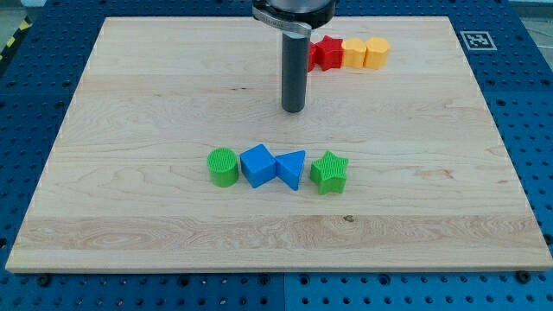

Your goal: Place the arm vertically above to the green circle

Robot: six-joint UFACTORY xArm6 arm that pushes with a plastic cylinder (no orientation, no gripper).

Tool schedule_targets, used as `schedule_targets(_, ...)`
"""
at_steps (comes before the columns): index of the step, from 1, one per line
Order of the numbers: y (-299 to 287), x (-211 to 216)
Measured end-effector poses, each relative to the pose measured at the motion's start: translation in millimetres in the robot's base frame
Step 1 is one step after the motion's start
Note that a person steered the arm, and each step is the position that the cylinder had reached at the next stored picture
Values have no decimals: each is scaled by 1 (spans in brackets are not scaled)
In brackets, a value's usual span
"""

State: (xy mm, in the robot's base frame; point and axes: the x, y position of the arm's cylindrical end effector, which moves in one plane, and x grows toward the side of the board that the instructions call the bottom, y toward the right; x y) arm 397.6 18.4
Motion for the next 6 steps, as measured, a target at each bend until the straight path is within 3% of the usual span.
schedule_targets(2, -3, 12)
schedule_targets(6, -84, 1)
